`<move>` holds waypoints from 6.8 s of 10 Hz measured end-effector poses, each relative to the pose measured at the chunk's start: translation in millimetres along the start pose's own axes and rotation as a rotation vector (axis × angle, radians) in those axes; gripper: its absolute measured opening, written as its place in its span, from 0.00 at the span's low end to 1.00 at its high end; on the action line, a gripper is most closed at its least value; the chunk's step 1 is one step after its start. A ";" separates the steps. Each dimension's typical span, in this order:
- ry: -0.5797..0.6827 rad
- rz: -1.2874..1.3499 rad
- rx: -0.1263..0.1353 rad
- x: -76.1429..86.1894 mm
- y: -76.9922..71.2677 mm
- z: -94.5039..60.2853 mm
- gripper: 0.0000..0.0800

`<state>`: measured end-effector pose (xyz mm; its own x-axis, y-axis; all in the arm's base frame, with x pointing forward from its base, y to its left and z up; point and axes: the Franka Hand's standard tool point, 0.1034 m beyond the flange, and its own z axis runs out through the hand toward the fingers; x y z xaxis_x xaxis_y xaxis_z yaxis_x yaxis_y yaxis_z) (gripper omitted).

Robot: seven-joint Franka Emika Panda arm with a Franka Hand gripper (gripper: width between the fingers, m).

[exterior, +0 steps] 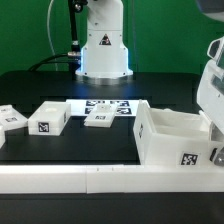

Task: Assemble cabinet

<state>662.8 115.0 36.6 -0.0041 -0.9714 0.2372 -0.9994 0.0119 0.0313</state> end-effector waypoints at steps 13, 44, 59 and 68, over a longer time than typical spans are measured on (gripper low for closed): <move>0.015 -0.003 0.038 0.8 0.4 1.4 0.12; -0.074 -0.538 0.150 180.5 113.3 -6.8 1.00; -0.048 -0.636 0.128 322.9 250.9 60.5 1.00; -0.015 -0.636 0.072 337.5 266.8 94.3 0.84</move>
Offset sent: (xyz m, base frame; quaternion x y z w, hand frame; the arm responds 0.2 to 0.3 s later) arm 0.0000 0.0000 0.0000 0.0000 0.0000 0.0000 1.0000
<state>391.6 -232.1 33.4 0.5905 -0.7865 0.1806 -0.8065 -0.5834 0.0962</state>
